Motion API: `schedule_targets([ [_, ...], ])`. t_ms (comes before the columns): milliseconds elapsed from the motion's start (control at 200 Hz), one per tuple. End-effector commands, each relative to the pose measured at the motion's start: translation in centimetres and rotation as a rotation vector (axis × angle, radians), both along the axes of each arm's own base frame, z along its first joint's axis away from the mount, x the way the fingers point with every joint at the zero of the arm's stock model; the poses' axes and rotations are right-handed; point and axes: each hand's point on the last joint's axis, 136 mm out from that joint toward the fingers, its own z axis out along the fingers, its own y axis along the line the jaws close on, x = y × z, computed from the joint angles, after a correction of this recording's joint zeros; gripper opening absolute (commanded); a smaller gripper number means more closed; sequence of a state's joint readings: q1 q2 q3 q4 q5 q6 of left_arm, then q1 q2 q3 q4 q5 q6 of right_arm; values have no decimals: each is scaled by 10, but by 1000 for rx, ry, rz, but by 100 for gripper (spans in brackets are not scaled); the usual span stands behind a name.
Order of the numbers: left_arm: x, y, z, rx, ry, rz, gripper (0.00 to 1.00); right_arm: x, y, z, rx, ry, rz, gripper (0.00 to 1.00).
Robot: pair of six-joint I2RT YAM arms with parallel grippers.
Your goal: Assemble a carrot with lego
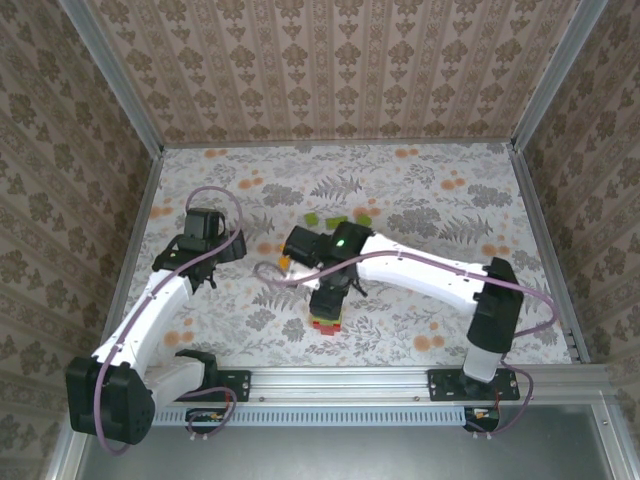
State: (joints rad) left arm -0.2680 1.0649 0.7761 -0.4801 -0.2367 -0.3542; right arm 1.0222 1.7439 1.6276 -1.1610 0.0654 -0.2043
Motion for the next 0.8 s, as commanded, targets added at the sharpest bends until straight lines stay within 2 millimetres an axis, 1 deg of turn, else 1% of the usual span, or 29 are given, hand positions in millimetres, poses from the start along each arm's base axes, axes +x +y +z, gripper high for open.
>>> schedule_targets([
  [0,1,-1,15,18,-37,-21,96,57,-42,22,91,-129,-372,75],
  [40,0,-1,16,17,-45,-23,96,70,-59,16,113,-128,-484,75],
  [120,1,-1,17,14,-50,-26,96,89,-87,-6,138,-83,-638,75],
  [175,1,-3,17,11,-48,-30,96,97,-101,-21,118,-73,-689,76],
  [250,2,-5,16,7,-44,-37,96,108,-114,-38,88,-65,-723,77],
  [470,0,-5,16,18,-42,-42,96,134,-129,-76,52,22,-757,77],
  [580,0,-5,17,14,-46,-36,96,147,-139,-94,30,57,-792,77],
  [675,0,-5,17,16,-45,-35,97,152,-146,-108,27,85,-818,77],
  [795,1,-5,17,16,-46,-33,97,151,-145,-116,32,114,-818,77],
])
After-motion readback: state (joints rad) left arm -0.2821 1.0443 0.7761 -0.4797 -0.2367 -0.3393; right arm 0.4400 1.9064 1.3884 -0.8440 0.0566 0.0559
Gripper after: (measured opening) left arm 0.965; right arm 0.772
